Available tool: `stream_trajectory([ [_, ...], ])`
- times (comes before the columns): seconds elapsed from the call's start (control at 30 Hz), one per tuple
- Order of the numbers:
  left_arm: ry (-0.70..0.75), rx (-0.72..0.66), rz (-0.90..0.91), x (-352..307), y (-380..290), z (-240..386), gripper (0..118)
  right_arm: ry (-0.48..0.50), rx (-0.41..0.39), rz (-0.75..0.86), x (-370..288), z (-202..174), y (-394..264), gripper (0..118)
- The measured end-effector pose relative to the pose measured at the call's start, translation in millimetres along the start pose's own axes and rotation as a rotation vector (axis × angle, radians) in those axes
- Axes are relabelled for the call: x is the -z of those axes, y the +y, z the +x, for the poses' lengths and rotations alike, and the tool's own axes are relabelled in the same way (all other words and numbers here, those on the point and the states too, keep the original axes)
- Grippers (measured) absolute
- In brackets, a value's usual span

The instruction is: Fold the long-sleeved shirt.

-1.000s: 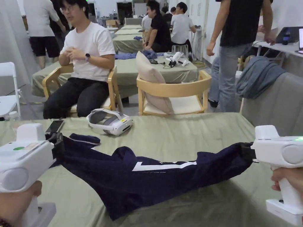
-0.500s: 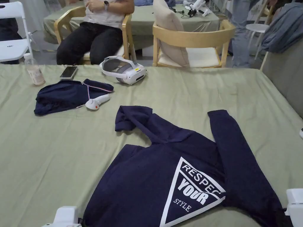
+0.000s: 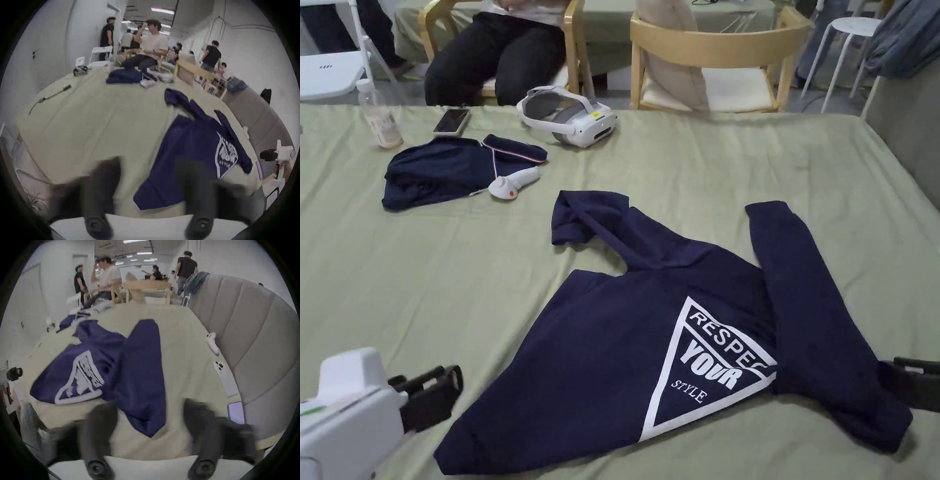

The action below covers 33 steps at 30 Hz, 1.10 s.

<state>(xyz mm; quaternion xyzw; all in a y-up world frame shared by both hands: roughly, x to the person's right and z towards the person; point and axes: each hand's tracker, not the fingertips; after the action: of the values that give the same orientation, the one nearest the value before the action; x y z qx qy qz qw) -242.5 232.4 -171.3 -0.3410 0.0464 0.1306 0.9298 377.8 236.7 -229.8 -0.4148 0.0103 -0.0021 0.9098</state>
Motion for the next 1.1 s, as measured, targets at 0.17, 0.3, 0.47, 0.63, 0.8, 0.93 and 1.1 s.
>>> stream_trajectory([
  [0.17, 0.01, 0.085, -0.014, 26.0, 9.1, 1.3, 7, 0.031, -0.043, 0.013, -4.0, -19.9, 3.9, 1],
  [0.3, -0.002, 0.033, -0.158, 73.1, -0.7, -5.3, 96, 0.044, -0.056, 0.007, 0.7, -31.9, 0.7, 1],
  [0.47, -0.014, 0.054, -0.283, 97.7, -25.1, -3.1, 86, 0.046, -0.074, -0.028, 3.6, -37.8, -5.2, 1],
  [0.63, -0.017, 0.081, -0.377, 108.9, -50.8, 12.2, 77, 0.036, -0.081, -0.057, 14.7, -36.6, -12.1, 1],
  [0.8, 0.035, 0.27, -0.344, 98.5, -70.2, 42.5, 37, 0.034, -0.093, -0.077, 19.6, -44.5, -5.8, 1],
  [0.93, 0.045, 0.331, -0.278, 88.0, -63.9, 56.0, 8, 0.045, -0.133, -0.084, 28.7, -61.9, 20.3, 1],
  [1.1, 0.018, 0.361, -0.166, 65.2, -52.6, 58.4, 8, 0.095, -0.256, -0.023, 73.5, -90.8, 97.4, 1],
])
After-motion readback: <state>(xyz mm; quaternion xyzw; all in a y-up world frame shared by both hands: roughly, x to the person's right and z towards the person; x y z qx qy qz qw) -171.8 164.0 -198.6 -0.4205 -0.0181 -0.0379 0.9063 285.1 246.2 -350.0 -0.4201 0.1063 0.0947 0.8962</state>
